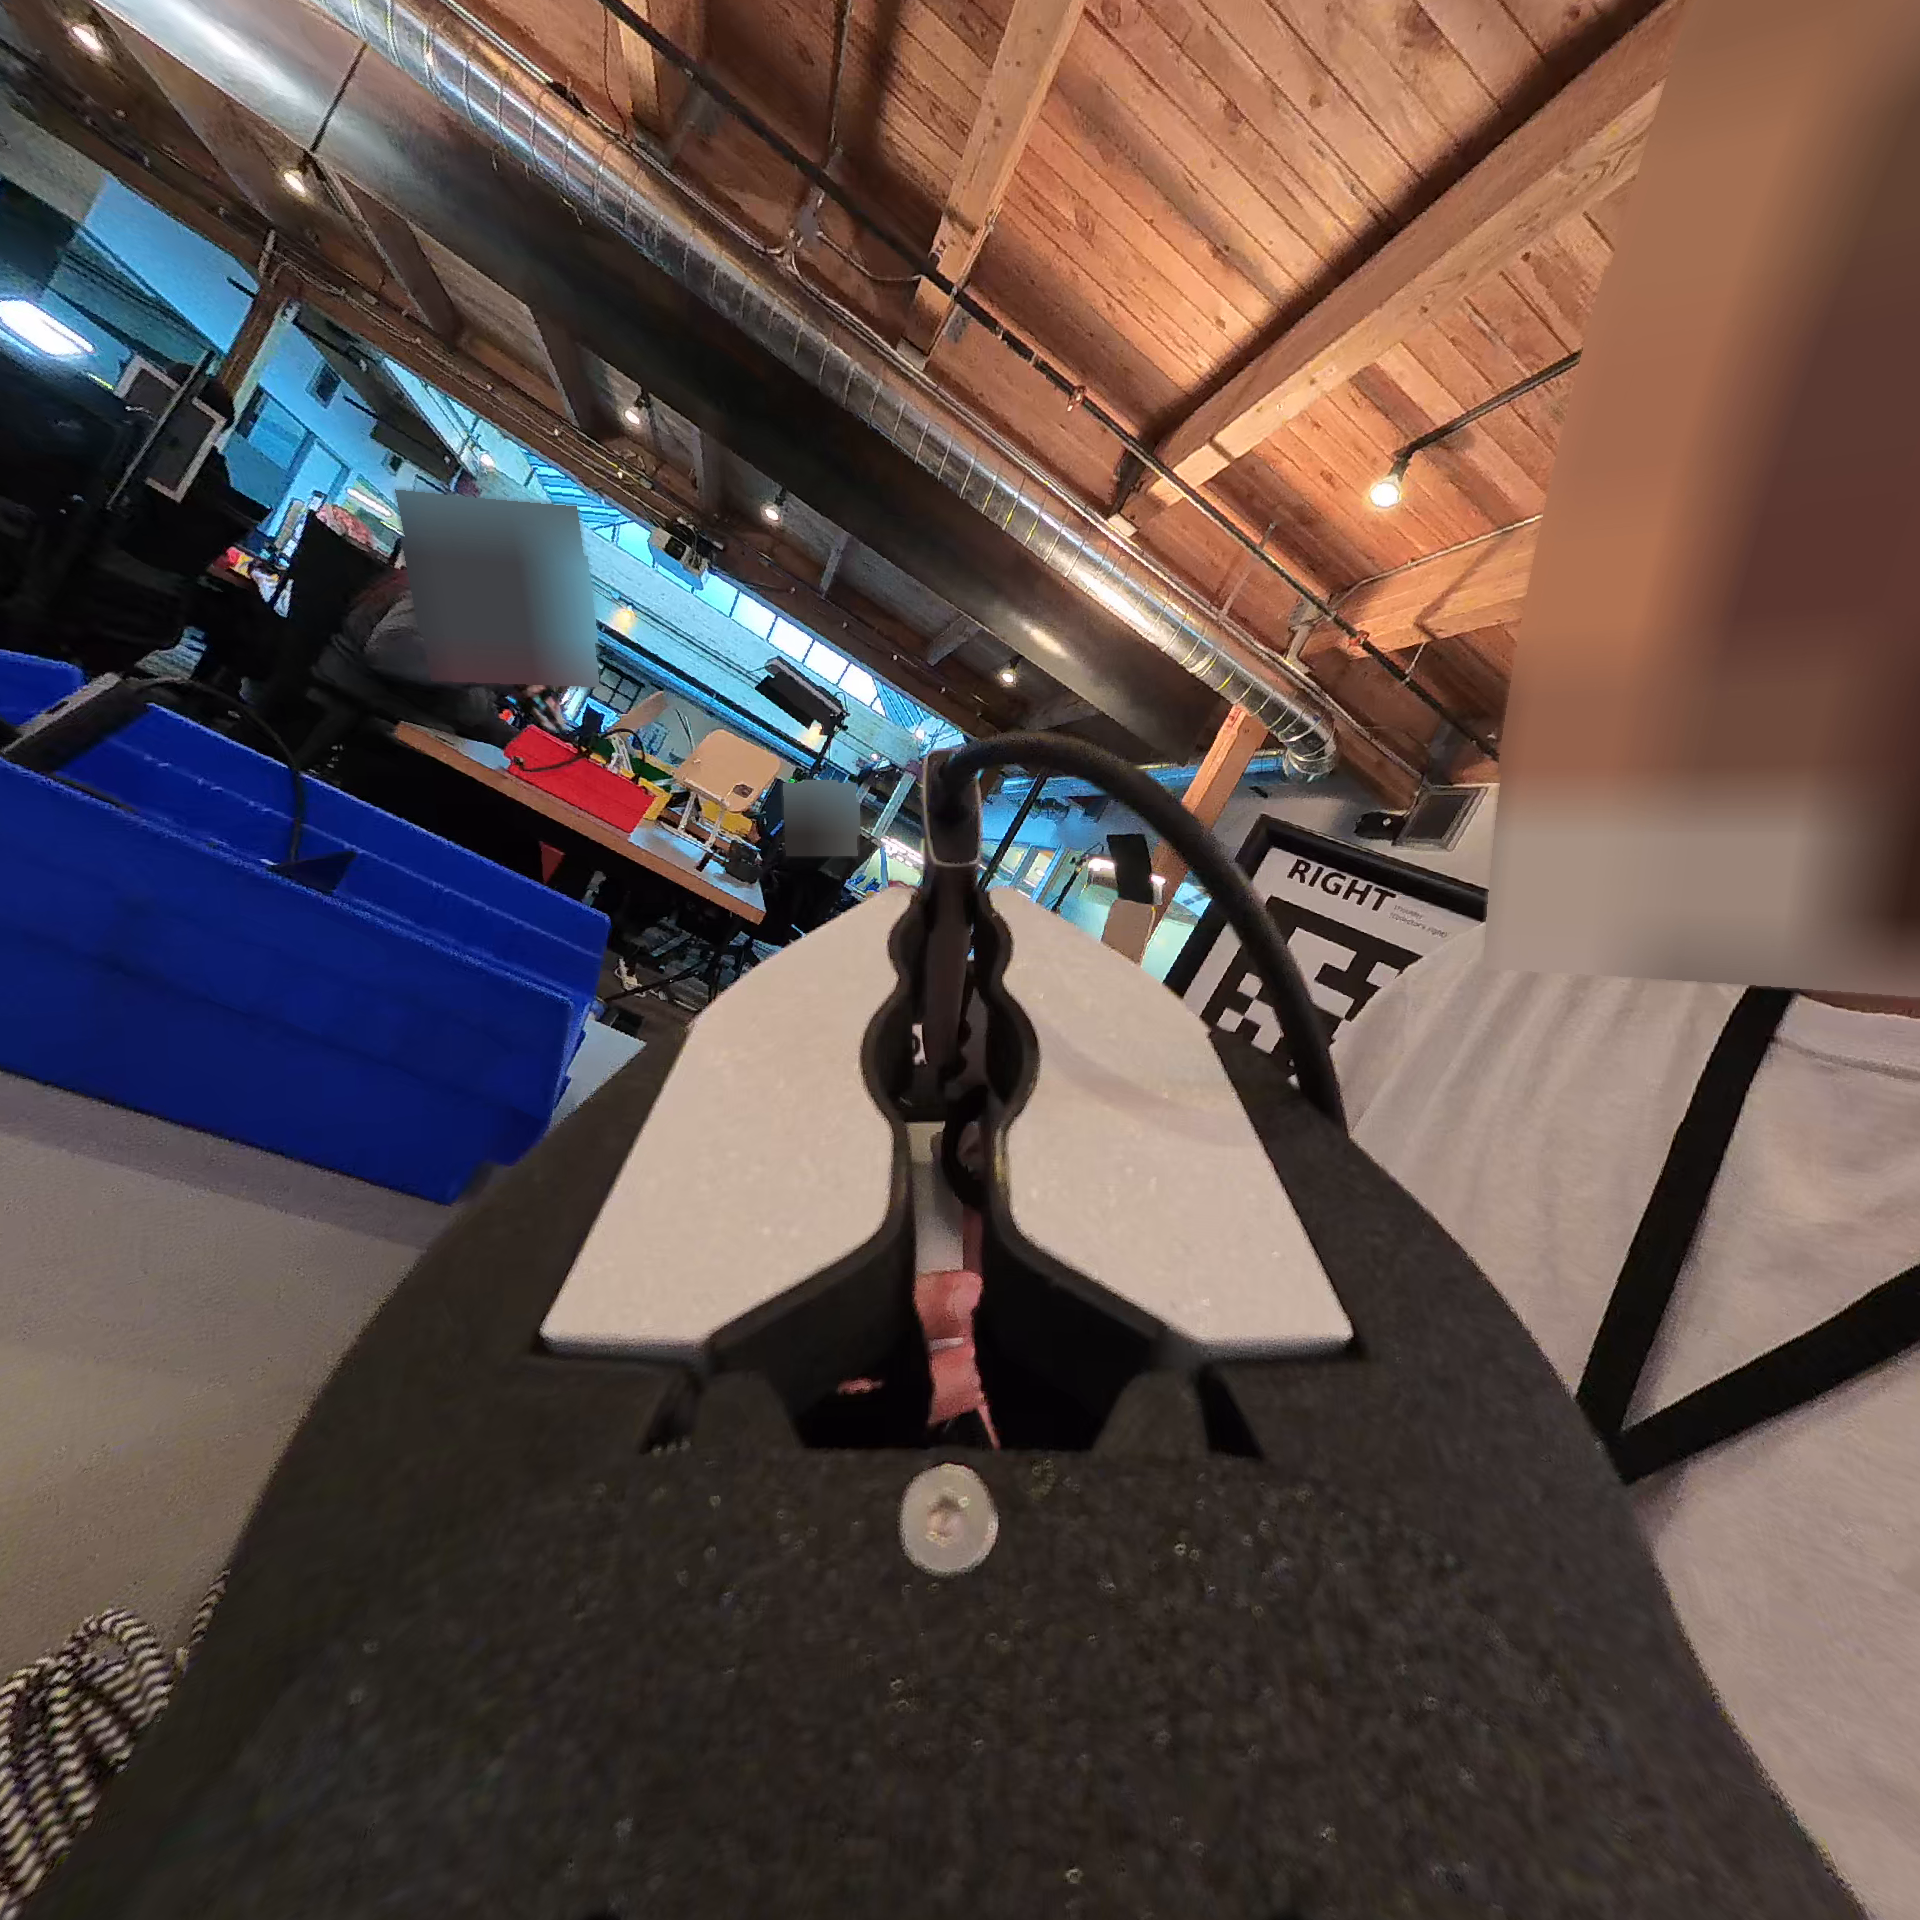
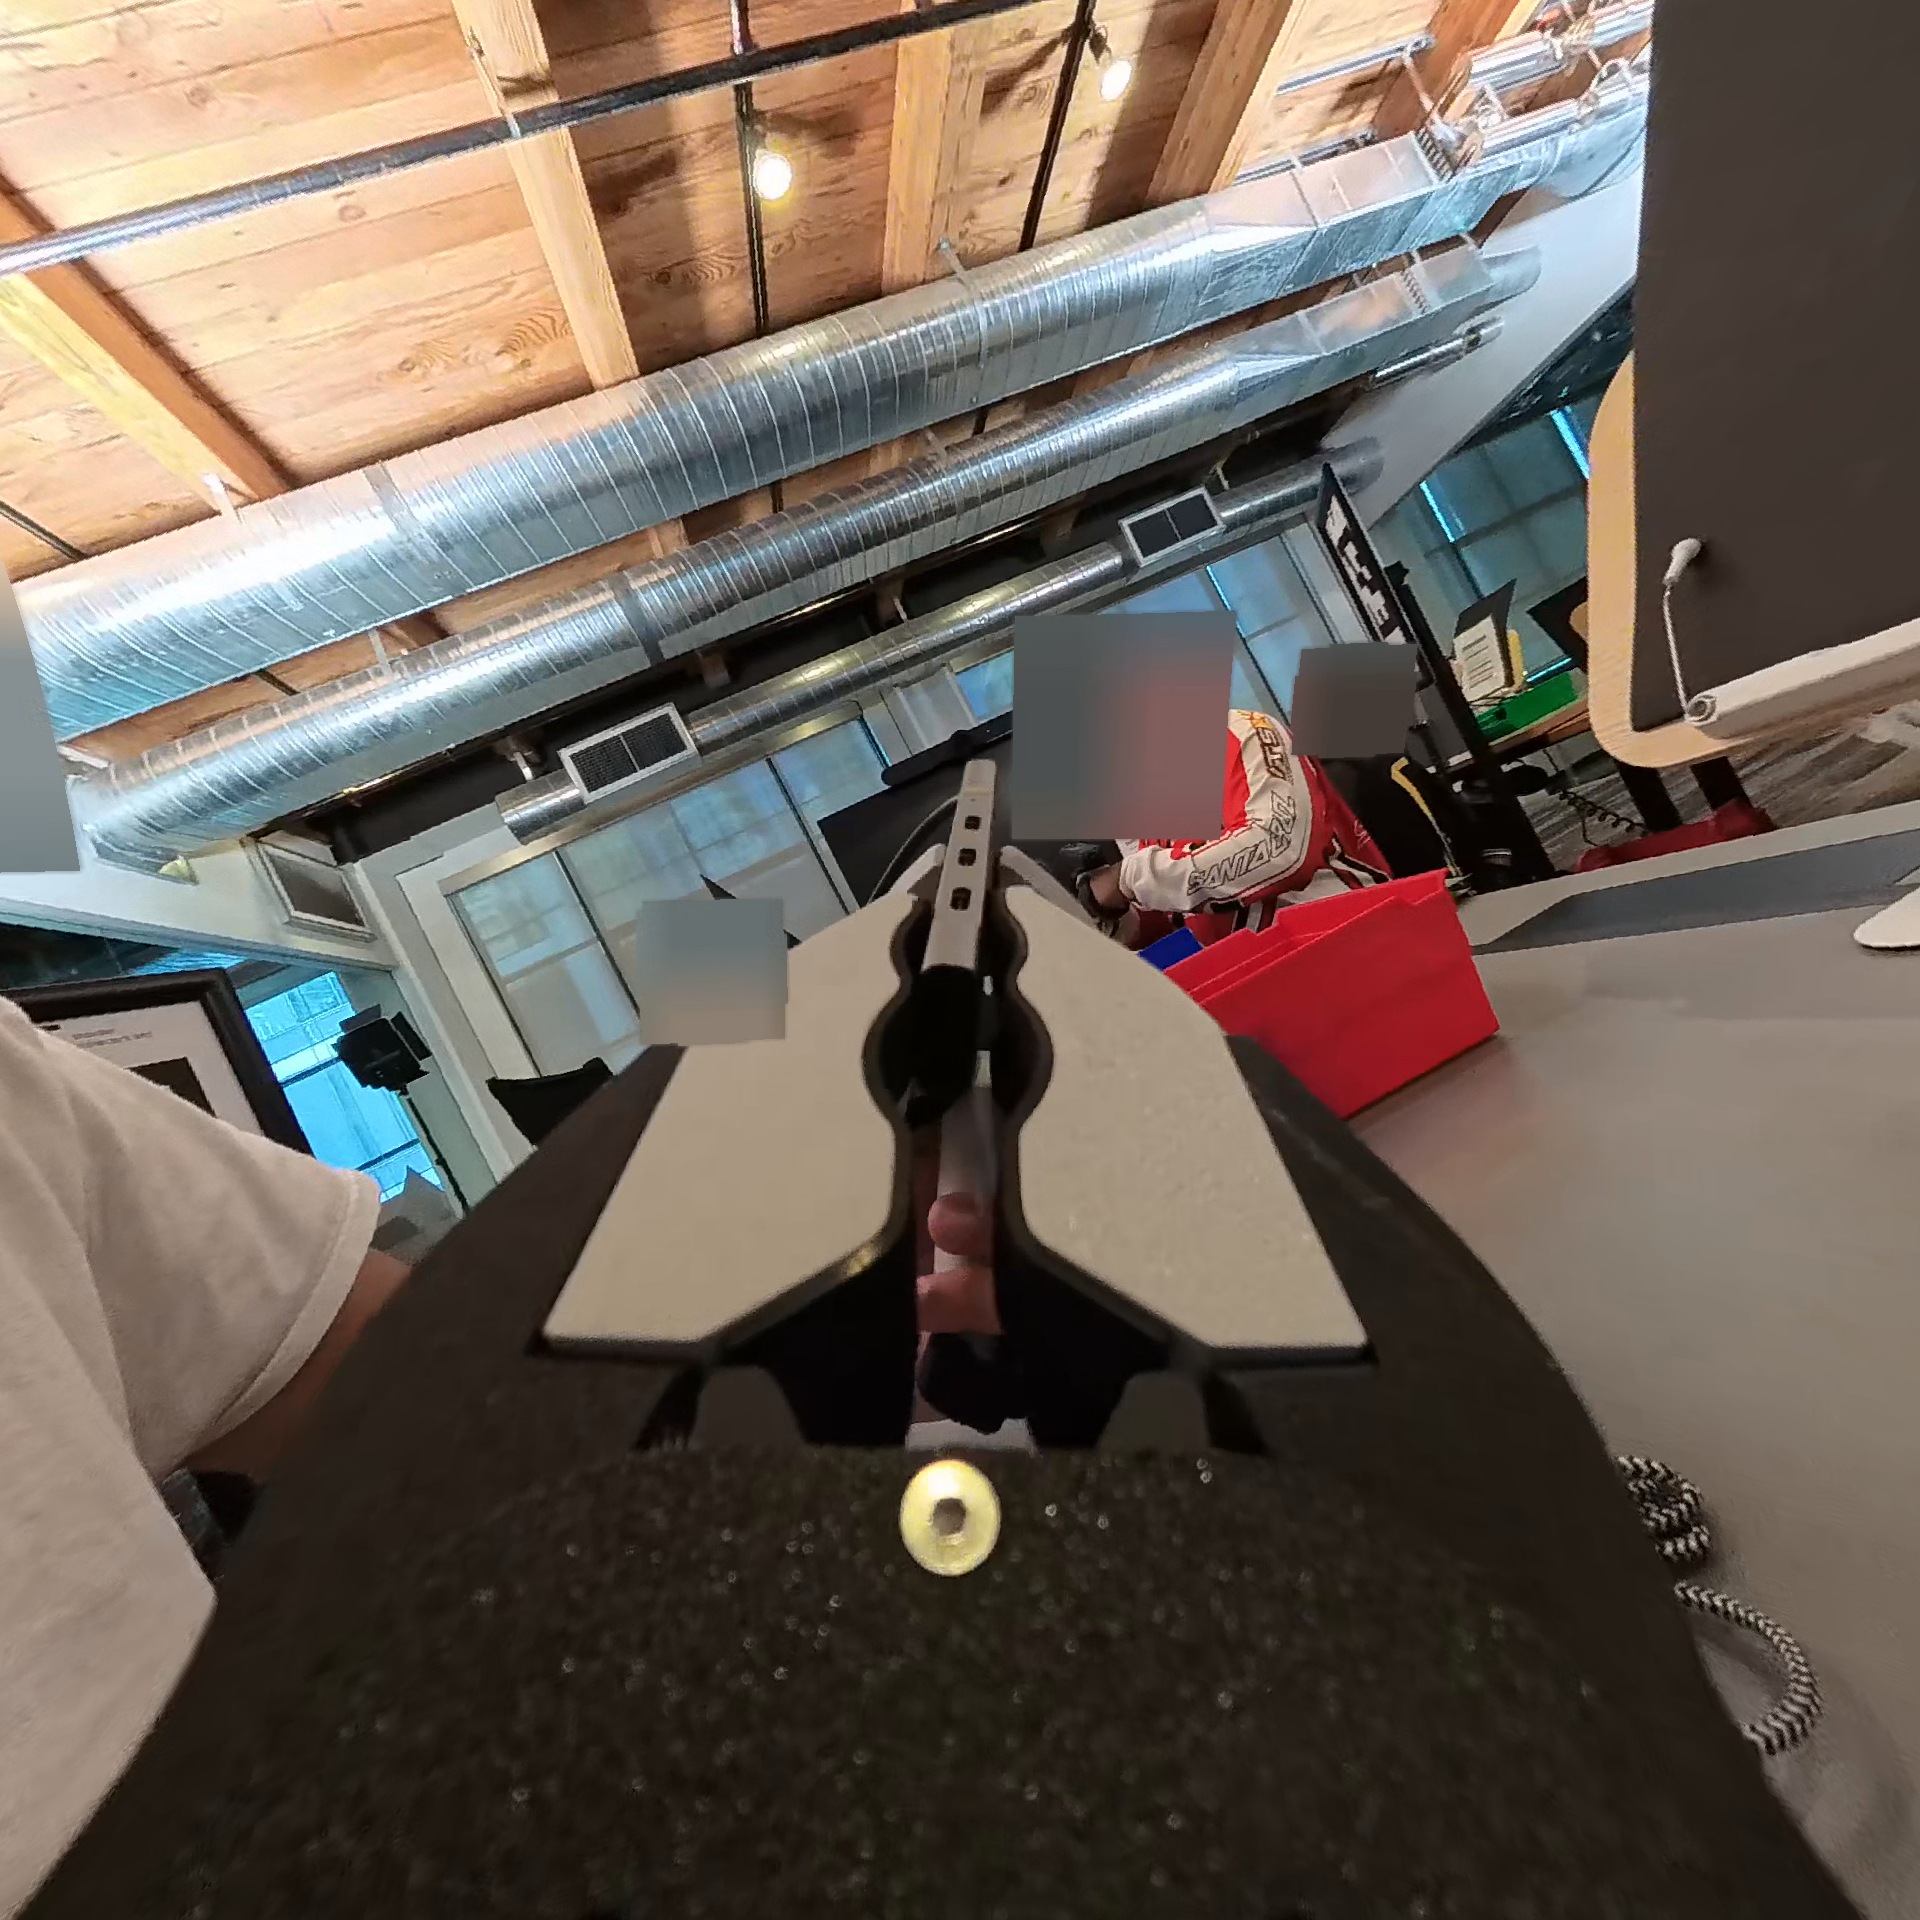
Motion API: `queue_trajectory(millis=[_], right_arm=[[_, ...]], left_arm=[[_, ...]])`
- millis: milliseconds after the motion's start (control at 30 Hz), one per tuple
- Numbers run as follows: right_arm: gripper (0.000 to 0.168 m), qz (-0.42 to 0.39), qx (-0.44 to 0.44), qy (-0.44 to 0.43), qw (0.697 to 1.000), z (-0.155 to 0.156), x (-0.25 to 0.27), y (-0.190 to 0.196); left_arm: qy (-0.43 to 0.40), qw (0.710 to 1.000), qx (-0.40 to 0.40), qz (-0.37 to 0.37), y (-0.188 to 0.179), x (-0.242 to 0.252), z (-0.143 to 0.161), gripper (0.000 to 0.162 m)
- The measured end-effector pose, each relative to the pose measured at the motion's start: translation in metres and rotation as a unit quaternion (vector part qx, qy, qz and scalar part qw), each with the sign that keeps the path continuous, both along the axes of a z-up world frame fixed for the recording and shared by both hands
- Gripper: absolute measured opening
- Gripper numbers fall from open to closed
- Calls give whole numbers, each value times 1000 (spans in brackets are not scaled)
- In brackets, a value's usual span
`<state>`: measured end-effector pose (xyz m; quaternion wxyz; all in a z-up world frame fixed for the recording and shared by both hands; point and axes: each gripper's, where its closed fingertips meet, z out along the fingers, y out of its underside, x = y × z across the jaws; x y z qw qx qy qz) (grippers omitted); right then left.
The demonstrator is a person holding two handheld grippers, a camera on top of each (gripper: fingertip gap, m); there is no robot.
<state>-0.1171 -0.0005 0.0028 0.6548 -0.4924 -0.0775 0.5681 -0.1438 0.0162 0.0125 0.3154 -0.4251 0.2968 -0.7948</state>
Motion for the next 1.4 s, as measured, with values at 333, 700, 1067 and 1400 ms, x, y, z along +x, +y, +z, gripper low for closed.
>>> queue_trajectory(millis=[333, 700, 1067, 1400], right_arm=[[9, -11, 10, -73, 997, -3, 2, 4], [10, -179, 197, -405, 875, 13, 37, 8], [10, -264, 227, -647, 678, -24, 36, 139], [9, -201, 268, -559, 759, -87, 10, 154]], left_arm=[[4, 1000, -18, -12, 1, 1, -6, 8], [191, 976, 27, 105, 45, -12, -65, 0], [350, 907, 129, 196, 3, -59, -112, 28], [246, 916, 295, -113, -91, -14, -103, 51]])
